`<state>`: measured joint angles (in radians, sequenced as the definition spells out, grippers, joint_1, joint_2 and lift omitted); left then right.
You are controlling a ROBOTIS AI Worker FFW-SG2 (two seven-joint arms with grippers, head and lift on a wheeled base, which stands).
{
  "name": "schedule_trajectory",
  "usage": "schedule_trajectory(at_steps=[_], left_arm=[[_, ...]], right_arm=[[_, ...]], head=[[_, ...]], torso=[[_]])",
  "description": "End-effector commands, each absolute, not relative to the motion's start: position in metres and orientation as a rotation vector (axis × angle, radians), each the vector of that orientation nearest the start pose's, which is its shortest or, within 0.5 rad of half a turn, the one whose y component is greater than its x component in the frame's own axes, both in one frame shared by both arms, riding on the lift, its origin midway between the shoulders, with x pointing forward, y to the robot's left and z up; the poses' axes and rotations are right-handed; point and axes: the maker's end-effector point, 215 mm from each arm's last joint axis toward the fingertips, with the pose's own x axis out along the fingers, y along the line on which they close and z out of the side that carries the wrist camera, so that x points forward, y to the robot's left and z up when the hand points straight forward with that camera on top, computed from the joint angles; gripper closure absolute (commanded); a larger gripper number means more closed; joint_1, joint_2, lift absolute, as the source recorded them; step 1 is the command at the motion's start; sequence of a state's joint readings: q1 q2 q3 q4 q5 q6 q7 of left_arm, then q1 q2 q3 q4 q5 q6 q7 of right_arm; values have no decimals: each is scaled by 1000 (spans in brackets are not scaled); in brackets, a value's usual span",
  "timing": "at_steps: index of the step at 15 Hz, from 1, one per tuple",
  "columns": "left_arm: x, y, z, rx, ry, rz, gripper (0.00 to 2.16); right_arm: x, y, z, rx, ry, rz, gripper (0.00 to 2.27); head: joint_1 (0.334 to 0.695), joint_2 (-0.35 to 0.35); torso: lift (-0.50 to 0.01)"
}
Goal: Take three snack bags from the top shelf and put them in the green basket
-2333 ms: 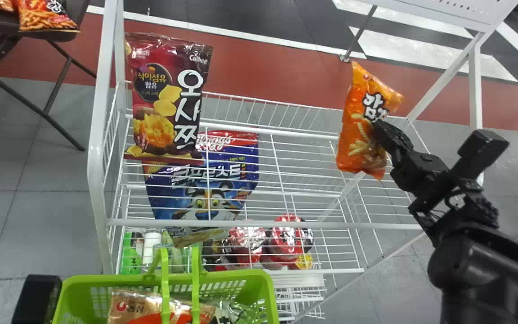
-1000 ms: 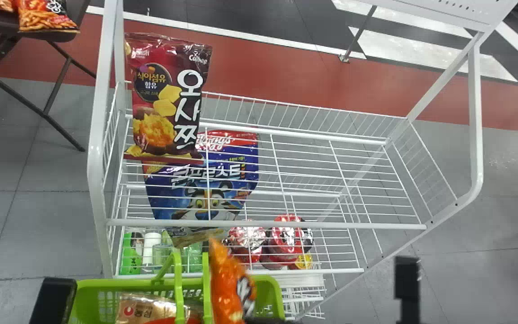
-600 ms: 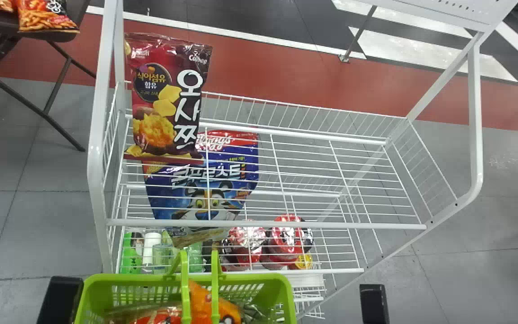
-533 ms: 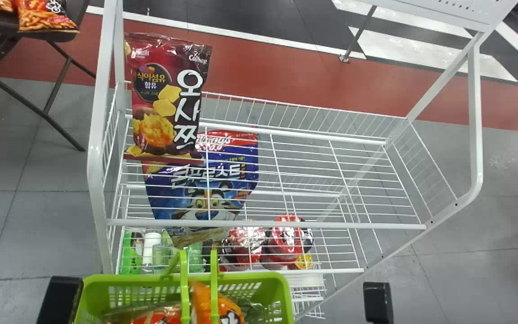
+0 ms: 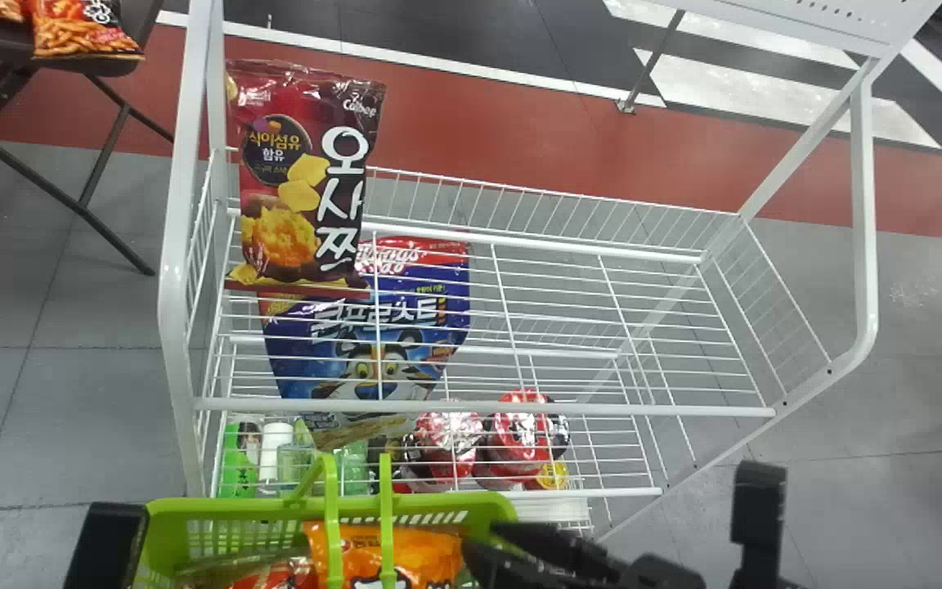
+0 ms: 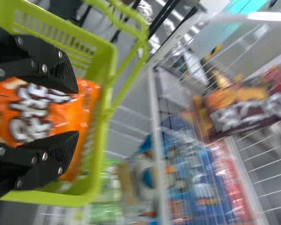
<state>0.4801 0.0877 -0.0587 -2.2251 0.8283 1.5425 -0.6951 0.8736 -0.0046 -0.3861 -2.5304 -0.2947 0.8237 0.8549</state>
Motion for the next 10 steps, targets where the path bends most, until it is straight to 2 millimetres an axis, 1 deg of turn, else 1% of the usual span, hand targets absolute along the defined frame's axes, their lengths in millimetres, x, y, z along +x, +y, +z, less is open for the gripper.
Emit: schedule_trajectory(at_steps=[1, 3, 4, 5, 6, 8, 9, 10], left_arm=[[145, -48, -364, -968, 1159, -1282, 1393], [144, -49, -364, -968, 1159, -1283, 1393], [144, -49, -364, -966, 1161, -1282, 1393], [143, -50, -364, -965, 1162, -1283, 1393], [144, -49, -366, -960, 1165, -1277, 1393], [142, -51, -367, -948, 1173, -1275, 1393], [141, -52, -369, -942, 1178, -1272, 1393], [141, -52, -368, -940, 1177, -1273, 1393]], right_arm=[[278, -193, -327, 236, 365, 636, 56], [299, -198, -287, 131, 168, 598, 56], [306, -200, -268, 90, 82, 557, 60], [309, -203, -258, 80, 37, 512, 60], [314, -207, -256, 96, 31, 449, 60], [321, -211, -263, 114, 57, 332, 60], [321, -206, -274, 119, 102, 296, 63], [320, -202, -280, 123, 121, 276, 63]], head=[[695, -350], [695, -350], [695, -350], [695, -350], [695, -350], [695, -350], [695, -350], [695, -350]], torso=[[-28], [-28], [-28], [-28], [-28], [-28], [-28], [-28]])
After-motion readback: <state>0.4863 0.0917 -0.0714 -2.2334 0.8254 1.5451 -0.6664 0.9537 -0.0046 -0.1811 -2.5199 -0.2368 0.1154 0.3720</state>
